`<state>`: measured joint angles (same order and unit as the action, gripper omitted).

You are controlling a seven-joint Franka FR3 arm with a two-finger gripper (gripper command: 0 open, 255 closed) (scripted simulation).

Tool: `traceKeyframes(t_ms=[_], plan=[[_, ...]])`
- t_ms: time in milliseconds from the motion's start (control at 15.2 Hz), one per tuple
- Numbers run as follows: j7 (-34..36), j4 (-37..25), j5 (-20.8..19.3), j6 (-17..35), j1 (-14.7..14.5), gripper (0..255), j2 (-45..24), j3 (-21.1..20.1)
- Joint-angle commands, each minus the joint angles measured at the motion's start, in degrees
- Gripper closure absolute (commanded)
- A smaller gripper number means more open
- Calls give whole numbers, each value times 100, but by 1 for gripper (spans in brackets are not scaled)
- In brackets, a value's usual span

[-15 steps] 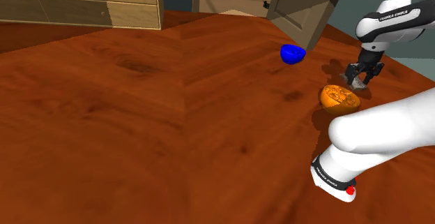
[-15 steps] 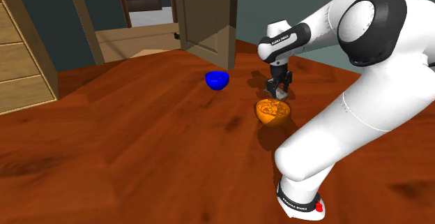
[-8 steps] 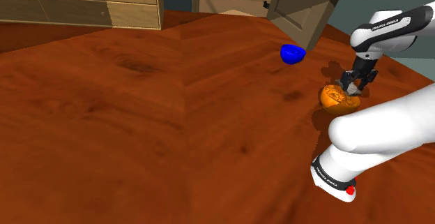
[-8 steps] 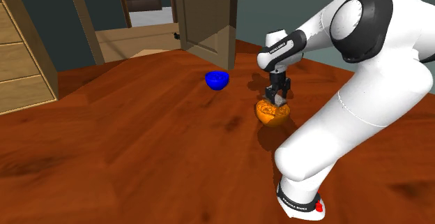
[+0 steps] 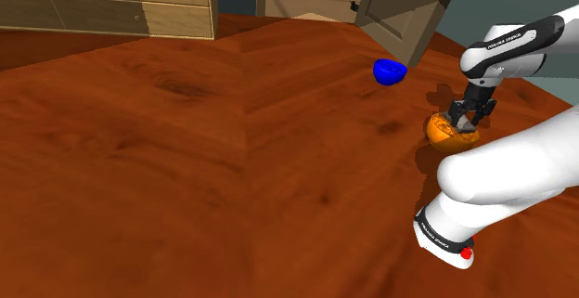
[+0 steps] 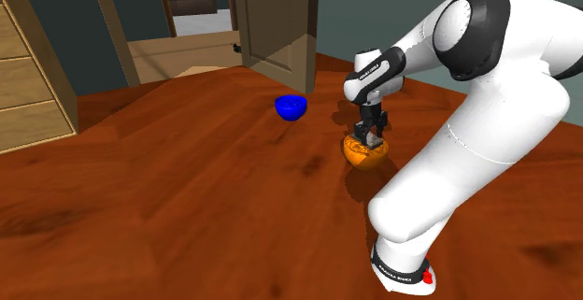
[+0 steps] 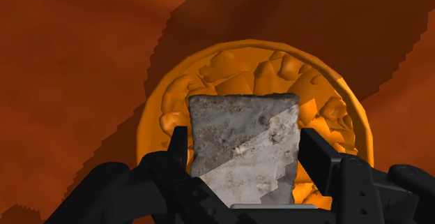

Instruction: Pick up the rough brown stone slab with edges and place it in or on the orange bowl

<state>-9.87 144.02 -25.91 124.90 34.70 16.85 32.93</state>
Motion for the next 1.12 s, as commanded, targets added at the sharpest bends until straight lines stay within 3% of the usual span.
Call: traceKeyframes(t_ms=[0, 198, 264, 594, 858, 1056], plan=[[0, 10, 0, 9, 2, 255, -12, 6], [-1, 10, 0, 9, 3, 255, -12, 5], [-1, 9, 0, 8, 3, 0, -12, 5], [-1, 10, 0, 9, 3, 0, -12, 5], [13, -413, 99, -826, -59, 0, 384, -247], [12, -412, 99, -826, -57, 0, 385, -248]])
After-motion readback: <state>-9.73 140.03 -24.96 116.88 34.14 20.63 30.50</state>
